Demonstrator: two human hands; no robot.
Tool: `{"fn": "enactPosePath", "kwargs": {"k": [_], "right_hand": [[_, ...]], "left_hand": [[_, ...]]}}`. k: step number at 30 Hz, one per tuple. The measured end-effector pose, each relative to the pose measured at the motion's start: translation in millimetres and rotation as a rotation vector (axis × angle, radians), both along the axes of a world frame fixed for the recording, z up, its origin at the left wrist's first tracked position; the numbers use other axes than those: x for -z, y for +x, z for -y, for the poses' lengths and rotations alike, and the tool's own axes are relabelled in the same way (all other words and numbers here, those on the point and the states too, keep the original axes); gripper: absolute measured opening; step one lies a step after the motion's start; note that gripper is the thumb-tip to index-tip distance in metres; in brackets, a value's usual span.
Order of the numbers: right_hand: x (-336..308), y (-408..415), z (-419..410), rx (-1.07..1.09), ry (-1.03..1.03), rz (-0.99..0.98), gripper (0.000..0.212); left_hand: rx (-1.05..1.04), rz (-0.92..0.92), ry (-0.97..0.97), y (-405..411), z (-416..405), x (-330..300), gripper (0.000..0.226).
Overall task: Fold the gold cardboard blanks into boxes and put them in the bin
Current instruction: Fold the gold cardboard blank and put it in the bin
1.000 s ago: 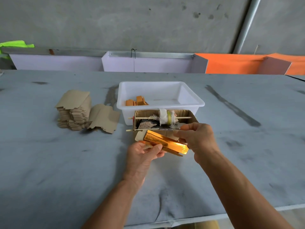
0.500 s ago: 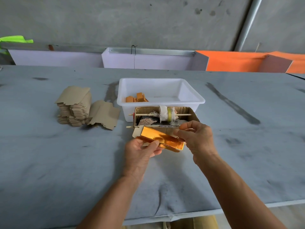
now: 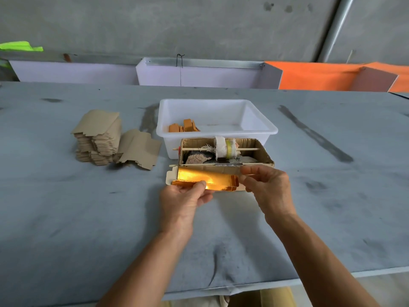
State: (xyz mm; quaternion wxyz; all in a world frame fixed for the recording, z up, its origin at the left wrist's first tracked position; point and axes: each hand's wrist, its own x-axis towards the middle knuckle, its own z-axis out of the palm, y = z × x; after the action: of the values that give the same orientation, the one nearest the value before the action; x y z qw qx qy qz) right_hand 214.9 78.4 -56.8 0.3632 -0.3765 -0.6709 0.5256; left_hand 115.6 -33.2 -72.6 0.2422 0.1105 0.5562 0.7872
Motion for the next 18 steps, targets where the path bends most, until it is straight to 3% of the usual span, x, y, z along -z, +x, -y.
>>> {"fn": "enactPosePath", "kwargs": {"k": [8, 18], "right_hand": [[-4.4, 1.7, 33.4, -0.167, -0.157, -0.328, 0.012], [-7.6, -9.2, 48.0, -0.235, -0.17, -0.332, 0.013]], "left_hand": [[-0.021, 0.004, 0.07, 5.8, 1.7, -6.3, 0.011], [-0.032, -0.098, 0.075, 6.5, 8.3, -8.8, 0.014]]}}
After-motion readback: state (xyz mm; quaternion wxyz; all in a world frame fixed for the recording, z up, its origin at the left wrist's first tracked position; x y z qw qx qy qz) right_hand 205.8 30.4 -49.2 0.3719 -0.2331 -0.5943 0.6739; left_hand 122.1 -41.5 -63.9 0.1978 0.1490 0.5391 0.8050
